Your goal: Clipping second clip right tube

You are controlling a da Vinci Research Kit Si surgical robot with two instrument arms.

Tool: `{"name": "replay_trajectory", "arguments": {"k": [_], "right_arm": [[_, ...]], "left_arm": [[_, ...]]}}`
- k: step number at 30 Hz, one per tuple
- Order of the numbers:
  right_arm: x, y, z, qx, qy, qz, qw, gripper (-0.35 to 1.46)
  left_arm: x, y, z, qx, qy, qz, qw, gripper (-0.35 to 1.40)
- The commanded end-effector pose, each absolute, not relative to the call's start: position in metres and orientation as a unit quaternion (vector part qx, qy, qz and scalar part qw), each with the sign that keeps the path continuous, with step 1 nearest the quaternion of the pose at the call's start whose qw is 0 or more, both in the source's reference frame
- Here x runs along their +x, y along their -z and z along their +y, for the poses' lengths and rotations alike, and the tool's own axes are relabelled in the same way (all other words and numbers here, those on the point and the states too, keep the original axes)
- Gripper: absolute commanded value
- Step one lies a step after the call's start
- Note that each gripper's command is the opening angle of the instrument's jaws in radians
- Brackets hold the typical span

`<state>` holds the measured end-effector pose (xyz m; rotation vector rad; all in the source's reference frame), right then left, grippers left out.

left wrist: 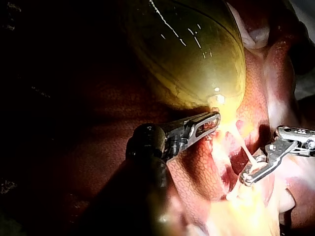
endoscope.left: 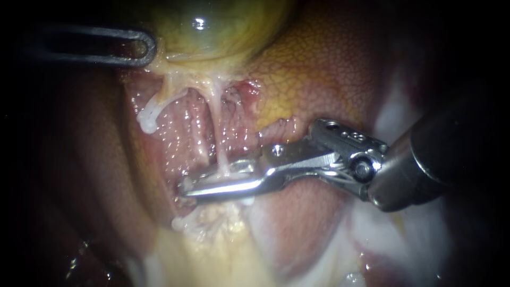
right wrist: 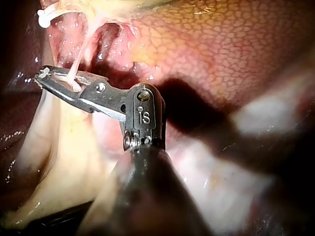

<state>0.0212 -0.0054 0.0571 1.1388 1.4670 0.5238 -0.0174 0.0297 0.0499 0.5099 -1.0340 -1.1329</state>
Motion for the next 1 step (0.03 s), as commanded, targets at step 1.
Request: {"name": "replay_trajectory", "arguments": {"k": [1], "right_arm": [[0.0212, -0.0571, -0.0053, 0.485, -0.223, 0.625, 0.570, -0.35]], "left_arm": [[-0.0174, -0.0499, 0.0297, 0.228, 0.507, -0.462, 0.691, -0.35]]}}
